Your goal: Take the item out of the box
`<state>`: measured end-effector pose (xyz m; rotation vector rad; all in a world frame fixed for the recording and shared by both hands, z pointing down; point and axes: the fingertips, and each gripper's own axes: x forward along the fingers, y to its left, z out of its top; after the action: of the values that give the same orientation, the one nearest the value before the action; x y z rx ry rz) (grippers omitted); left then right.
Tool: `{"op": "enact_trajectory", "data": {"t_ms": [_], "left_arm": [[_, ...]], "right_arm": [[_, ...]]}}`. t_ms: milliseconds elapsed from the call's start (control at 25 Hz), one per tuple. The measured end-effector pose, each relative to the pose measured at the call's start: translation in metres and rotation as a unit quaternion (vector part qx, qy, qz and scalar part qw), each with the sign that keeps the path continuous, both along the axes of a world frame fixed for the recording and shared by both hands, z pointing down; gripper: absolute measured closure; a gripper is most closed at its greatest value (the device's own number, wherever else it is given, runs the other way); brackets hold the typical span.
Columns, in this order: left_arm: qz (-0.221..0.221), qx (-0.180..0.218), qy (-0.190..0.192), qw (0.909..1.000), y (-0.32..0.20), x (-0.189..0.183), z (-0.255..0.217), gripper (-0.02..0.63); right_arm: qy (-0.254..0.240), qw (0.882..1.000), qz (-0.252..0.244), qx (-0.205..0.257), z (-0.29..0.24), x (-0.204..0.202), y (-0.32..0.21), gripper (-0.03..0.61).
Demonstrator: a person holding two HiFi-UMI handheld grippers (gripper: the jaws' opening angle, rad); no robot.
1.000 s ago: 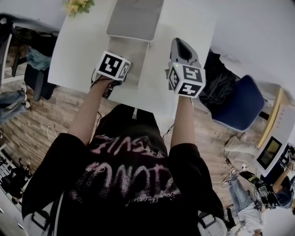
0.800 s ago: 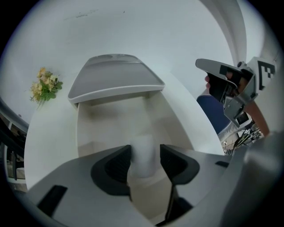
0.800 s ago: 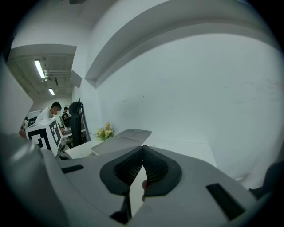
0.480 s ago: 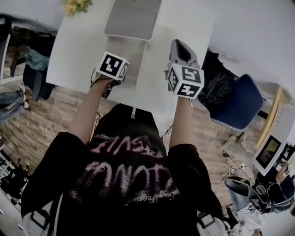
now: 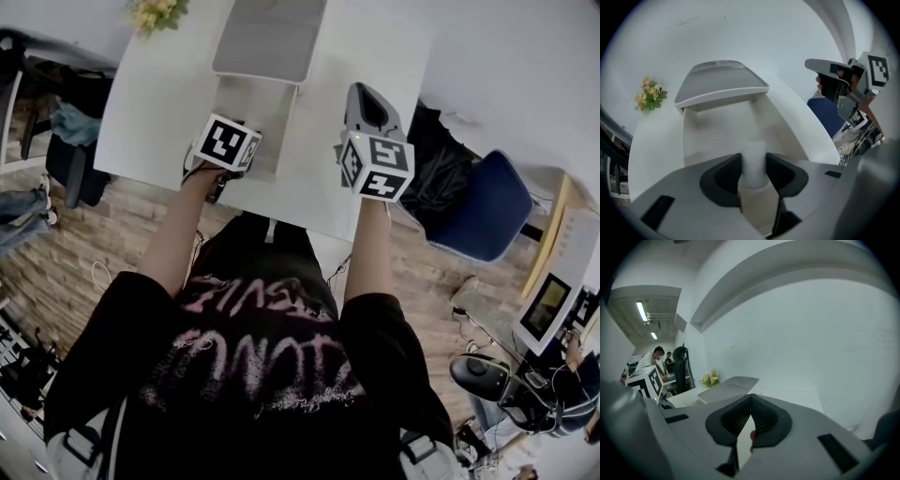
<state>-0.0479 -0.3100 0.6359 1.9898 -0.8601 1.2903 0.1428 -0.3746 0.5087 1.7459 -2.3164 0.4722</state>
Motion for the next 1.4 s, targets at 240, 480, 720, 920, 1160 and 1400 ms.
{"op": "enact_trajectory", "data": {"t_ms": [240,480,720,920,1160,1400], "left_arm": [[-0.004,0.038,0.015,0.9991,-0.007,-0.001,-0.018,0.448],[-0.014,0.084,0.034,0.9958,-0.013,-0.006,-0.037,0.448],[-0.033,0.121,0.049,0.9908,-0.024,-0.01,-0.06,0.448],[-0.043,0.153,0.066,0.9851,-0.033,-0.011,-0.083,0.448],[-0.056,0.194,0.093,0.9751,-0.044,-0.013,-0.112,0.448],[-0.055,0.238,0.12,0.9623,-0.058,-0.013,-0.148,0.448]], "right_arm": [[0.002,1.0,-0.006,0.005,-0.008,-0.006,0.001,0.569],[0.003,1.0,-0.006,0.01,-0.015,-0.009,0.004,0.569],[0.001,1.0,0.0,0.018,-0.024,-0.003,0.004,0.569],[0.007,1.0,-0.002,0.023,-0.034,-0.005,0.006,0.569],[0.008,0.999,0.002,0.038,-0.05,-0.001,0.007,0.569],[0.016,0.998,0.0,0.056,-0.069,-0.008,0.005,0.569]]}}
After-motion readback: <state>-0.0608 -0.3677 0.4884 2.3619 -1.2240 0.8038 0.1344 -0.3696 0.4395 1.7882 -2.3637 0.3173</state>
